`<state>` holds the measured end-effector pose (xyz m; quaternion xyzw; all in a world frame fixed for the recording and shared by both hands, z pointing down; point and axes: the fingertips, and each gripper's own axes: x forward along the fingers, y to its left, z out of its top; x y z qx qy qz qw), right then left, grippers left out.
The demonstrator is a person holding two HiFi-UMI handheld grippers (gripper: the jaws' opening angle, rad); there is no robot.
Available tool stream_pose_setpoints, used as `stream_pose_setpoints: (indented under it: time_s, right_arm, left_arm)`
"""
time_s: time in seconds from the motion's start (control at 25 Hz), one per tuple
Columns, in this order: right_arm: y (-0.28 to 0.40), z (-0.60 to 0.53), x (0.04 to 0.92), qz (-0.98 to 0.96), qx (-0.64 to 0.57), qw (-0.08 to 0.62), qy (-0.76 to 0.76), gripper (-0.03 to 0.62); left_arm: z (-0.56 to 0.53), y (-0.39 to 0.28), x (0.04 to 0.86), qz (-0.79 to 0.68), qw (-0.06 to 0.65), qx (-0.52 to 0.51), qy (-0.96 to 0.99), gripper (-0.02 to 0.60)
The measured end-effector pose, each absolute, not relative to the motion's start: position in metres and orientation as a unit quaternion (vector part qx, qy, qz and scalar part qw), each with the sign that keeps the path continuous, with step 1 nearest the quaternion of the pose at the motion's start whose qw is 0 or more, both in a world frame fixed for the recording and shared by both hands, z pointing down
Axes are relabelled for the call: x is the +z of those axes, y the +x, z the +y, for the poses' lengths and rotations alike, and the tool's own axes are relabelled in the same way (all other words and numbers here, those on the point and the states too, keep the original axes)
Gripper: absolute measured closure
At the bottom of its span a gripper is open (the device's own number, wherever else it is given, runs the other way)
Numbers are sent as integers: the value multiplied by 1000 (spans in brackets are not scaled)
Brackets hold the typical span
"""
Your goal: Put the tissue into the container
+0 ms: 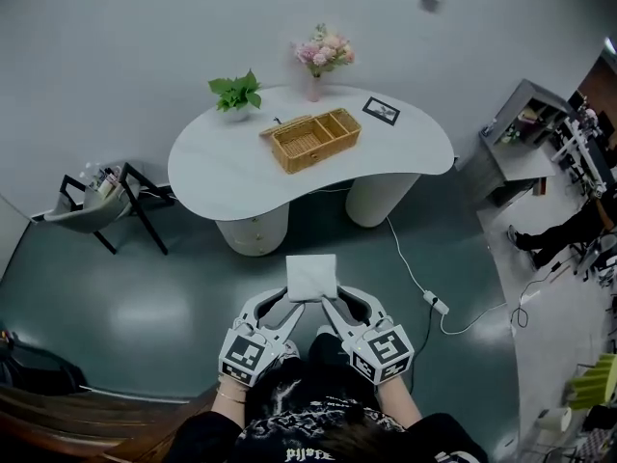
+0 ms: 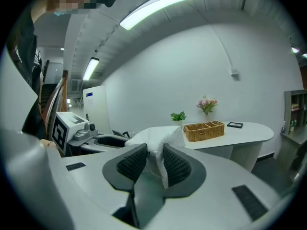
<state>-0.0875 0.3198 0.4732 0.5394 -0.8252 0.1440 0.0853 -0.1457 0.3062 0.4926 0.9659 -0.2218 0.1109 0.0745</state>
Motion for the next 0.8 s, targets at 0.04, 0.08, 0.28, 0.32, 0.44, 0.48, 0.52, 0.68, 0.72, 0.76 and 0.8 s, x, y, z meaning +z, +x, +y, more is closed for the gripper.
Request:
stream_pose_setpoints:
  time_s: [0.04,0.08,0.28,0.32,0.44,0.48,0.52,0.68,0.72,0.76,0.8]
  right_arm:
    - [-88,317,473,-825,144,85,539,467]
    - [-88,313,474,-825,144,85,539,467]
    - [-85,298,476,-830,139,90,533,467]
    - [-83,292,476,-831,139,90,531,467]
    - [-76,275,476,-835,137,90,526,467]
    - [-74,268,476,-836,137,91,524,467]
    - [-71,262,476,-837,138,91,521,467]
    - [-55,233,478,-842,143,90,513,465]
    - [-51,225,478,-843,145,90,510,465]
    - [-46,217,478,-845,146,90,507,465]
    - [-42,210,478,-846,146,92,505,465]
  left_arm:
    - [303,-146,493,-222,75,111,966,411]
    - [300,-146,493,-223,76,110,965,411]
    - [285,-143,497,-233,86,106,963,411]
    - [281,-141,498,-236,86,106,962,411]
    - [264,-135,497,-243,86,104,960,411]
    - [258,-132,497,-245,87,104,960,411]
    - [251,-130,497,-247,88,103,959,411]
    - [224,-115,499,-253,98,104,957,413]
    - [217,-110,499,-255,101,103,956,413]
    - [210,-106,499,-257,103,103,955,413]
    - [202,-102,500,-258,105,104,955,413]
